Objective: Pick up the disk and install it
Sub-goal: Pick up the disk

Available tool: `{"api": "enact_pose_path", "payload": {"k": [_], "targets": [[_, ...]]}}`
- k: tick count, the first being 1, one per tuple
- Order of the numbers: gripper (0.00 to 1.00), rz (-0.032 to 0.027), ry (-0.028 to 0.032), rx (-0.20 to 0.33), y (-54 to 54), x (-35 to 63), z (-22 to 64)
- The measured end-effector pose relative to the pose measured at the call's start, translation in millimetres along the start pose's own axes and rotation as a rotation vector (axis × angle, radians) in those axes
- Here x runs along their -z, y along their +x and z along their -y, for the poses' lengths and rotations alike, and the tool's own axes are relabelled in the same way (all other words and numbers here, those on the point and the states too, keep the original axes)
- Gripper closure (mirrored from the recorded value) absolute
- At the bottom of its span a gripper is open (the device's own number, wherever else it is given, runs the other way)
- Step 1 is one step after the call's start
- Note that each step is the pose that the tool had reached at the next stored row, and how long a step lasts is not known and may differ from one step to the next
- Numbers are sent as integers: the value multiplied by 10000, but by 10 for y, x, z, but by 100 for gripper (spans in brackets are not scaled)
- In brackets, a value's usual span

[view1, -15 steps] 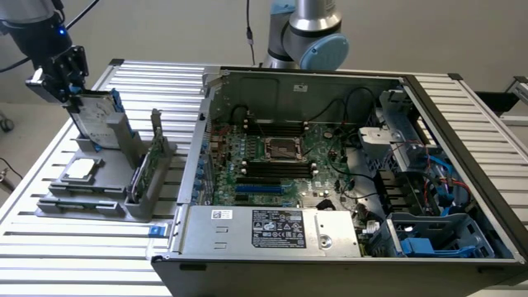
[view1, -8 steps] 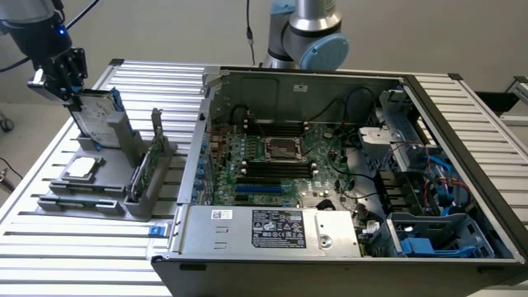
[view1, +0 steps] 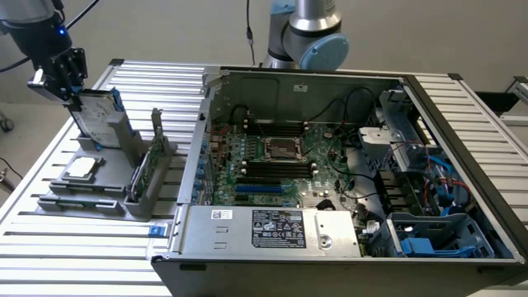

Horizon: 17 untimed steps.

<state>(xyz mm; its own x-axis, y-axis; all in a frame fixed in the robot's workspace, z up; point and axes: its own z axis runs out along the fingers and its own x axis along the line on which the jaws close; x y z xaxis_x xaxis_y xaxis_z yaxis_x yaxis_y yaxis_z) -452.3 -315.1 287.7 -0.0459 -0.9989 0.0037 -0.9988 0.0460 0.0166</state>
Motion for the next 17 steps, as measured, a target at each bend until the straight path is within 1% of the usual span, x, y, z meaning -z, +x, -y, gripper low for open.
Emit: {"api": "enact_pose_path", "payload": {"k": [8,17], "targets": [[67,0,-1,-31,32,0,1],[67,2,-1,-97,41,-3,2]]}}
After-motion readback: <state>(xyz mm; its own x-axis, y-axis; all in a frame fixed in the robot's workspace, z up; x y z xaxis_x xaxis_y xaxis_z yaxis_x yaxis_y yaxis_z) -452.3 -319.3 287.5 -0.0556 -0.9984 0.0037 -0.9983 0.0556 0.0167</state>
